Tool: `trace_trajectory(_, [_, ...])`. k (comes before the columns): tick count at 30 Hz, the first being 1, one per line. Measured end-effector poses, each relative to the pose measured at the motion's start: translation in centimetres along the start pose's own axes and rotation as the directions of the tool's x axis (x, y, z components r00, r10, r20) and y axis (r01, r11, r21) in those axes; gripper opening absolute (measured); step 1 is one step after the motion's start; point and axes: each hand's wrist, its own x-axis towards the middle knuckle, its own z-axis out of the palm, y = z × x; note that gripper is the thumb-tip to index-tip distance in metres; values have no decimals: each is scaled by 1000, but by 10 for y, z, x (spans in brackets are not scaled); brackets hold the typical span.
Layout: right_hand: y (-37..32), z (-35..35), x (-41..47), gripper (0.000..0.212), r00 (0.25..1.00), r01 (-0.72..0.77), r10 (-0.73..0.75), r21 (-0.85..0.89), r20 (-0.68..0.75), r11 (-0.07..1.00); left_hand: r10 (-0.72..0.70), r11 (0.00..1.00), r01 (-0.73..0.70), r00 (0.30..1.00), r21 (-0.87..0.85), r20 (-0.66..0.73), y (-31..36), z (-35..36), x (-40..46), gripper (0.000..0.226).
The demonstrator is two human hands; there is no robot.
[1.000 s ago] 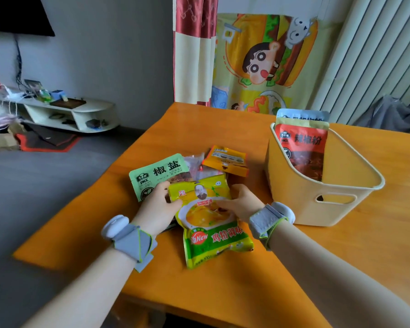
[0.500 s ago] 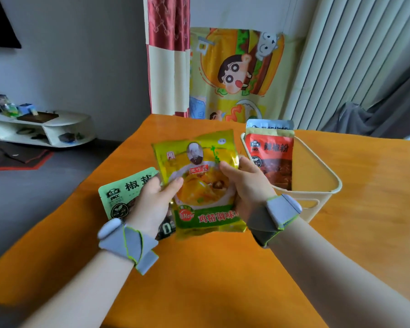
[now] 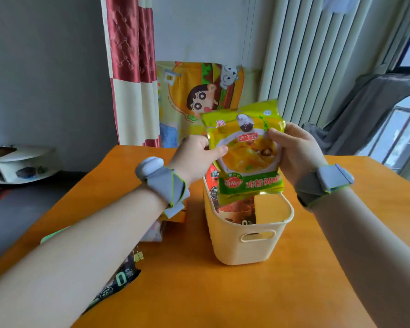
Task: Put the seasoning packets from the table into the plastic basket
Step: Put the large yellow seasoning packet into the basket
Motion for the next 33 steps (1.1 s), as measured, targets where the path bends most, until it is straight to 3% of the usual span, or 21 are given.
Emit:
trace_trajectory(2, [8, -21, 3, 12, 996, -7, -11, -203, -87, 979, -37, 994, 26, 995, 108, 96, -9, 20, 7, 47])
trace_trajectory(4, [21, -38, 4, 13, 992, -23, -35, -448, -121, 894, -95, 975, 57, 980, 213, 173, -25, 36, 8, 51])
trace_trajectory(6, [34, -48, 1, 8, 999, -36, 5, -647, -50, 762, -188, 935, 99, 953, 340, 238, -44, 43, 4, 44])
trace_trajectory(9, [52, -56, 0, 20, 989, -11, 130, -842, 70, 539, -280, 844, 82, 910, 529, 305, -61, 46, -2, 33])
trace_trajectory(11, [54, -54, 0, 19, 982, 13, 157, -865, 106, 502, -249, 823, 23, 913, 568, 324, -65, 44, -5, 37])
trace_trajectory(14, [53, -47, -5, 7, 961, -19, 240, -835, 136, 550, -222, 837, -20, 902, 547, 371, -62, 35, -10, 39])
trace_trajectory(16, [54, -41, -11, 15, 958, -2, 239, -833, 156, 553, -221, 863, -13, 889, 505, 401, -65, 25, -14, 39])
trace_trajectory(22, [44, -20, -29, 23, 899, 88, 364, -913, 245, 399, -188, 892, -50, 863, 449, 469, -61, -9, -37, 32])
trace_trajectory(24, [38, -11, -30, 24, 901, 160, 334, -929, 275, 333, -203, 907, -12, 863, 420, 463, -58, -16, -45, 32])
trace_trajectory(26, [38, -5, -26, 28, 921, 197, 291, -954, 259, 224, -224, 885, -5, 873, 466, 433, -59, -18, -49, 45])
trace_trajectory(29, [47, -1, -16, 35, 935, 199, 277, -974, 222, 110, -308, 728, 23, 904, 685, 298, -60, -13, -44, 50])
trace_trajectory(33, [63, 5, -14, 51, 920, 278, 307, -958, 244, -70, -288, 803, 174, 951, 570, 116, -68, -6, -32, 66])
